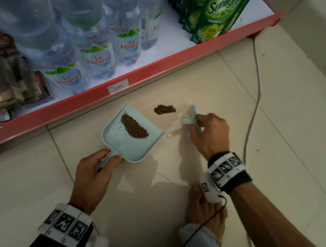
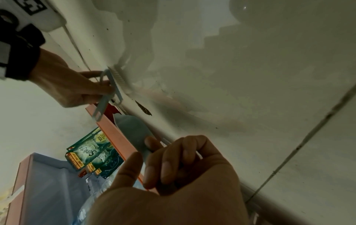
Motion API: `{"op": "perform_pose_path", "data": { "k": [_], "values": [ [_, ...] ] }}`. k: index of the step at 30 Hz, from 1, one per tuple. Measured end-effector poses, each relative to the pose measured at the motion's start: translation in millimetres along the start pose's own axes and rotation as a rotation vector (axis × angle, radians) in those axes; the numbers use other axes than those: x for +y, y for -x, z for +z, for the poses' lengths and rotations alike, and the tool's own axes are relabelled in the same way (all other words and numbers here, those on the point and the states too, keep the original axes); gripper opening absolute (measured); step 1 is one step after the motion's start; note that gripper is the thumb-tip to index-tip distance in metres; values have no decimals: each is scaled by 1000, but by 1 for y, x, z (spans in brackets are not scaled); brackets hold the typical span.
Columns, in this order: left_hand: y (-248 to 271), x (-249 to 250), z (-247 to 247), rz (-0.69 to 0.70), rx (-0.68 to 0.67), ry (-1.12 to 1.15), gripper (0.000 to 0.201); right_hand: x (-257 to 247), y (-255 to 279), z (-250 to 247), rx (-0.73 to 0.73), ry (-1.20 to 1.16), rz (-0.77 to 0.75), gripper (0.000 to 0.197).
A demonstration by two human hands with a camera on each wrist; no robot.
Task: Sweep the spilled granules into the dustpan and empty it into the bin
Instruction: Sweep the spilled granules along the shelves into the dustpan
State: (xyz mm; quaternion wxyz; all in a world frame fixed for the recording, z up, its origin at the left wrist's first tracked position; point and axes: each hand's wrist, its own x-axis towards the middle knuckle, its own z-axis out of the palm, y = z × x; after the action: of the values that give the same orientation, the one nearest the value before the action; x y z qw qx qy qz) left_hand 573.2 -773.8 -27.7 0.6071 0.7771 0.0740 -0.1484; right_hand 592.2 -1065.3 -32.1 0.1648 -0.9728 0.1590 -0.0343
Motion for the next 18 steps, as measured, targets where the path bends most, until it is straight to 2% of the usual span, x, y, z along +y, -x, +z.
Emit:
{"op": "perform_pose_path", "data": {
  "k": [6, 10, 12, 15, 18],
  "values": [
    [-2, 1, -3, 17, 33, -7, 16, -55, -19, 13, -5, -126, -132, 16],
    [1, -2, -9, -1, 67, -1, 17, -44, -37, -2, 136, -117, -127, 14],
    [2, -4, -10, -17, 78, -8, 17, -32, -51, -10, 162, -100, -94, 15],
    [1, -3, -6, -26, 58, -29, 17, -22, -75, -9, 119, 31, -68, 19],
    [-2, 2, 3, -19, 25, -37, 16, -28, -82, -1, -14, 95, -225, 27]
  ]
}}
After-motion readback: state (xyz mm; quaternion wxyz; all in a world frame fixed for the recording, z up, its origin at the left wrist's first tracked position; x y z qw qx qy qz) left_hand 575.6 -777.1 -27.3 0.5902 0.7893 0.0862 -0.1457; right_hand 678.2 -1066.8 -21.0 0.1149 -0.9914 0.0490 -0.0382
